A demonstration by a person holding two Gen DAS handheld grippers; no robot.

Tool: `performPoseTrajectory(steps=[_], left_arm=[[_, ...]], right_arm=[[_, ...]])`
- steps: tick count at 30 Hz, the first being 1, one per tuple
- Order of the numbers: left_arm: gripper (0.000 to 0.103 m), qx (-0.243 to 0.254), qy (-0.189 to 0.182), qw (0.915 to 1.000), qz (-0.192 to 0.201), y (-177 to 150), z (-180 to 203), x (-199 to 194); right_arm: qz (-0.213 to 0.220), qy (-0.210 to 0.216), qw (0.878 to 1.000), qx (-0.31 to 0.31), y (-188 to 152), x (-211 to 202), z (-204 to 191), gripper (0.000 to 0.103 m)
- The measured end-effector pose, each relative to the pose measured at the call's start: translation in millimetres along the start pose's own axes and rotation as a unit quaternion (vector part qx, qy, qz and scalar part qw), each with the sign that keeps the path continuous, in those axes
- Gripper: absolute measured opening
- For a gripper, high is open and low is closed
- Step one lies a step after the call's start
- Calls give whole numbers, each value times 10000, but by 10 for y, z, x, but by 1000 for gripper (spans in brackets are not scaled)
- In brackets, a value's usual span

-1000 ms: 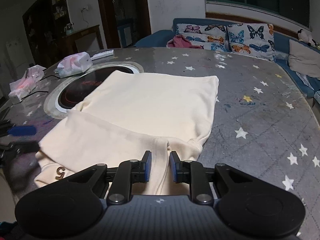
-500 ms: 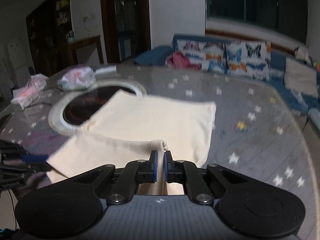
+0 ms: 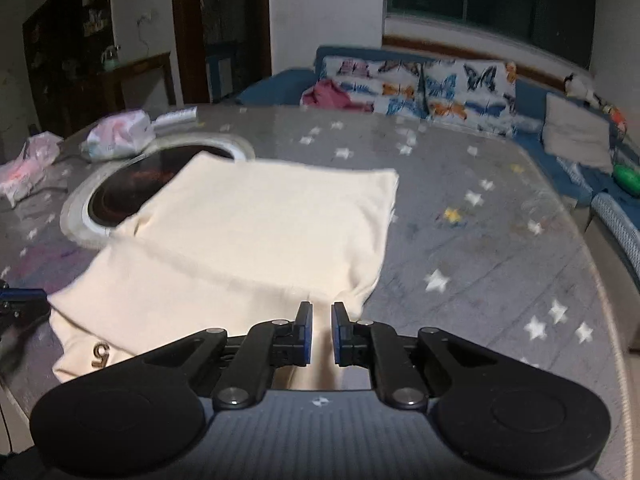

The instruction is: Fold clothes

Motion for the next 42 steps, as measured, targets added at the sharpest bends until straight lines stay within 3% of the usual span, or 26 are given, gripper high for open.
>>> performPoseTrajectory(steps=[8,12,17,23,27,29,33,42], left_arm=[[8,-47,-255,9986,462,498,57,179],[8,32,-382,9985,393,650,192,526],[8,70,-350,9993,107,615,208,885],[9,214,-343,9991,124,572,219,824],[9,335,-351,9988,109,514,241,709],[14,419,-393,9983,137,482,260,601],[39,760,-545,9954,223,372,333,306],[58,1823,-492,9816,282,75,622,13]], right_arm=[[113,249,9986,-455,44,103,-207,10],[12,285,9985,-471,19,303,-264,10],[-104,301,9984,-471,-23,368,-200,10],[-79,450,9959,-777,-74,92,-272,10],[-330,536,9932,-983,-249,61,-319,10],[-367,495,9925,-1052,-319,28,-323,10],[-275,487,9916,-1165,-359,-96,-361,10],[-384,604,9922,-1025,-401,-111,-350,15]])
Point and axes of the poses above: each gripper's, at about its wrist camera, not at the fingertips, and x roughly the way its jaws point, z to its right, y to its top, the point moved 6 cm from there along x, roughly the way its jaws point, and after that the axes turned 6 degrees about x, right-handed, at the moved point
